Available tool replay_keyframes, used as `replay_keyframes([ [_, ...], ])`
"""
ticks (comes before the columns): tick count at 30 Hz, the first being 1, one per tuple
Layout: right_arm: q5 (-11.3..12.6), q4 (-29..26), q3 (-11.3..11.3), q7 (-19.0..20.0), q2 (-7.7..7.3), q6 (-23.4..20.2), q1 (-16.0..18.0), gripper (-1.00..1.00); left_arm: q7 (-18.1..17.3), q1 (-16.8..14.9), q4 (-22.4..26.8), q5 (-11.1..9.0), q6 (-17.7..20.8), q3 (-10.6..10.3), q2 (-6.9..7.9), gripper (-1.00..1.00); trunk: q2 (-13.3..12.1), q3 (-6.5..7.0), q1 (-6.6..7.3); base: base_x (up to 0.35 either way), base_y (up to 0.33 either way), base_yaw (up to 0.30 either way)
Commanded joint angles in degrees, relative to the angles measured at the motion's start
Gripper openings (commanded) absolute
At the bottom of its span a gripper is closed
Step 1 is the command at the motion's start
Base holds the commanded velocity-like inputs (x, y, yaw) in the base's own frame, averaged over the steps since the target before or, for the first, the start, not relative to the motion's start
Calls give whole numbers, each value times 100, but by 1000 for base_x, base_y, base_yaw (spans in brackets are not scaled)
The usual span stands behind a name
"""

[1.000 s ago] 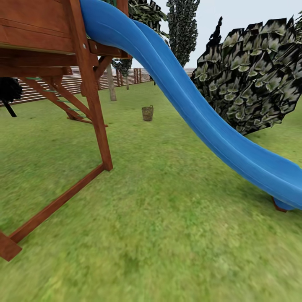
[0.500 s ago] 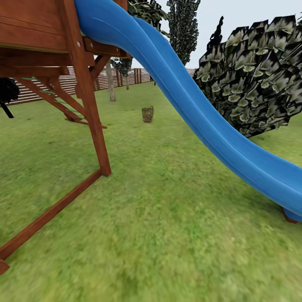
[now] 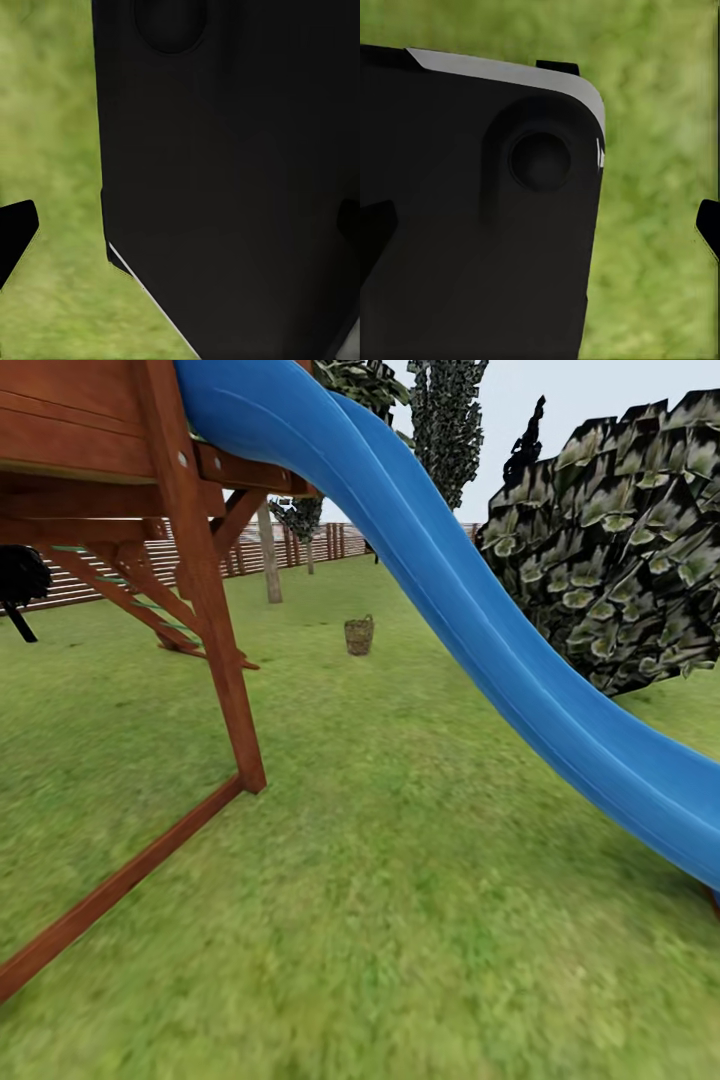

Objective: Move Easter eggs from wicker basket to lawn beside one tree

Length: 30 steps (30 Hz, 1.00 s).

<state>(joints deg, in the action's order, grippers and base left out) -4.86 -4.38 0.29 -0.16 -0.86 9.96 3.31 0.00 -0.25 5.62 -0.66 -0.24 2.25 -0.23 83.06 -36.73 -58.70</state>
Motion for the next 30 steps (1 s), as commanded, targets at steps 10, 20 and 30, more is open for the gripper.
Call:
replay_keyframes([
  [10,-50,7,-2,-2,7,21,3,100,0,-2,0,-9,-3,21,-2,100,2,-5,-3,338,0,16],
  [20,-50,5,-2,-2,-2,15,3,100,0,-2,0,-6,-3,21,0,100,2,-5,-3,338,0,10],
  [30,-50,7,-2,-2,7,23,3,100,0,-2,0,-9,-3,21,-2,100,2,-5,-3,339,0,100],
])
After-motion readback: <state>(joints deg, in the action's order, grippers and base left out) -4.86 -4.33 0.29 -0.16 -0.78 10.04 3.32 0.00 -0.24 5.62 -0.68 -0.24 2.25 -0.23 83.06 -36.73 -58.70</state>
